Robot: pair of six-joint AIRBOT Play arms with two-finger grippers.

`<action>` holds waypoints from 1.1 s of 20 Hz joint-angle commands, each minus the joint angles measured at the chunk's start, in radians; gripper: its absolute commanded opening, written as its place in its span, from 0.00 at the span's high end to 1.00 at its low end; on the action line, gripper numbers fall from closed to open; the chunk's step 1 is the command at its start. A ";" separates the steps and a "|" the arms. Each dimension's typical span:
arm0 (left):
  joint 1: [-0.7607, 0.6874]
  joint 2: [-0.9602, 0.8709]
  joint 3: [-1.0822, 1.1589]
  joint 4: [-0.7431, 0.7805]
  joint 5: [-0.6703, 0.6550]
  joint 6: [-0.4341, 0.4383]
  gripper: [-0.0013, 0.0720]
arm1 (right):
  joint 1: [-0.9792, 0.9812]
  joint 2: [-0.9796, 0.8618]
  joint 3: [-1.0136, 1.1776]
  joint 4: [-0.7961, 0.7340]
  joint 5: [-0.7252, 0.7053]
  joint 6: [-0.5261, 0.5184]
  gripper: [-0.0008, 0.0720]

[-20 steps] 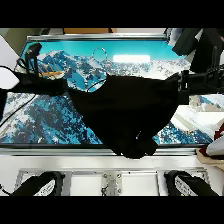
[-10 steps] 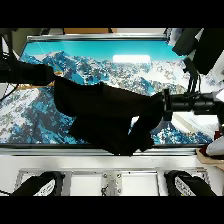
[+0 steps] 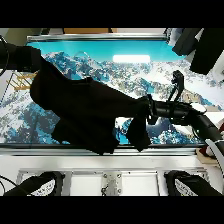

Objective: Fold the clothes and pants, and hang the long-sleeved shirts on hangers.

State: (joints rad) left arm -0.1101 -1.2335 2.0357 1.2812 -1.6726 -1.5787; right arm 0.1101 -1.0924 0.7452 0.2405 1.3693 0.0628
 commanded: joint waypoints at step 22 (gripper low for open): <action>0.000 0.254 -0.289 0.008 0.421 0.020 0.96 | -0.413 0.227 0.302 -0.121 -0.331 0.248 0.97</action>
State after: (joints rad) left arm -0.1104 -1.0344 1.8462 1.2896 -1.3670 -1.5570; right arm -0.1192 -0.9367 0.9279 0.2943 1.1576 0.1658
